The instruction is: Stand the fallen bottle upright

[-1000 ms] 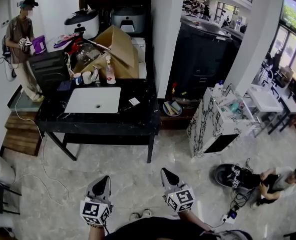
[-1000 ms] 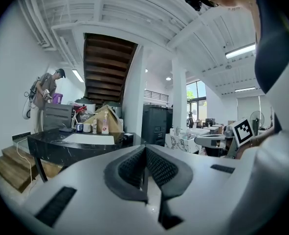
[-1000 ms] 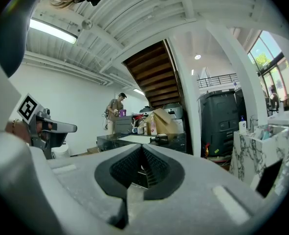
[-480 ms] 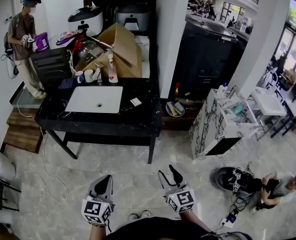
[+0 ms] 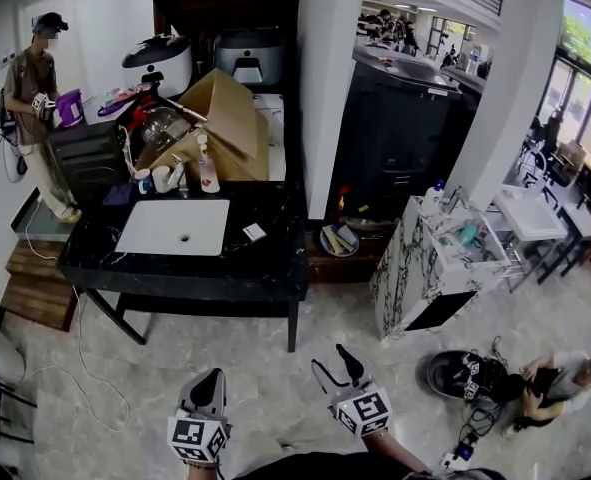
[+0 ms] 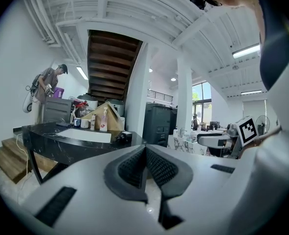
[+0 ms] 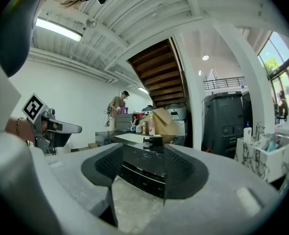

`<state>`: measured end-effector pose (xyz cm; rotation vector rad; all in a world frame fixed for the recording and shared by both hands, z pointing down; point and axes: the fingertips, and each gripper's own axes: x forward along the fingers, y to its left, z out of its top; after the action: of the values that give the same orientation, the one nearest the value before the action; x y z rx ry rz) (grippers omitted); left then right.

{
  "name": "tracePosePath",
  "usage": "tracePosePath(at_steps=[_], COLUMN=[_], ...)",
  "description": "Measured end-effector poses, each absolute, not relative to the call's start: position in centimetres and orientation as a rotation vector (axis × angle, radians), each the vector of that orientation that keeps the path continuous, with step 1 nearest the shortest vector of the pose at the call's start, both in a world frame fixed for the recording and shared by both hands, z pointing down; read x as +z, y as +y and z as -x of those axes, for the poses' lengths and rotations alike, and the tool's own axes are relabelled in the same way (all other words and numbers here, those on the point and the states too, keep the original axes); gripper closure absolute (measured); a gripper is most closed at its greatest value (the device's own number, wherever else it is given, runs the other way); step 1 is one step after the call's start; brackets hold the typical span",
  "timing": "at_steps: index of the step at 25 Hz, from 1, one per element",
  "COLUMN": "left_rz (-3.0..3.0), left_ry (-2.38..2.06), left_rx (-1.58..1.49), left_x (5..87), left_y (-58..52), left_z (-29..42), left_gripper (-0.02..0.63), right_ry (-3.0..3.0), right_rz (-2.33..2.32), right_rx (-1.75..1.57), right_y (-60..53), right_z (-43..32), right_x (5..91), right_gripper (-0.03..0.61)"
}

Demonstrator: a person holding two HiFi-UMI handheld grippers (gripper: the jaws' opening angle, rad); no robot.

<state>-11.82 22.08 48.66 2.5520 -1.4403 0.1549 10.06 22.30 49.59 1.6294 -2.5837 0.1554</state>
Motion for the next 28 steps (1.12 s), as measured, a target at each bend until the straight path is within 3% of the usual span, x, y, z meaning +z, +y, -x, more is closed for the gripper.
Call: tracePosePath(at_steps=[13,28], left_rz=[-2.517,-2.536], left_ry=[-1.462,-1.498], left_rx=[0.223,0.168], left_x=[49.5,47.0], left_y=[17.2,-1.7], left_z=[12.1,14.5], left_gripper=[0.612,0.612], right_ry=[-2.592,-2.574], right_rz=[-1.603,-1.547], right_rx=[0.194,0.033], right_y=[17.2,0.0], right_z=[-10.6,-8.8], right_x=[50.3,45.9], right_gripper=[0.339,0.339])
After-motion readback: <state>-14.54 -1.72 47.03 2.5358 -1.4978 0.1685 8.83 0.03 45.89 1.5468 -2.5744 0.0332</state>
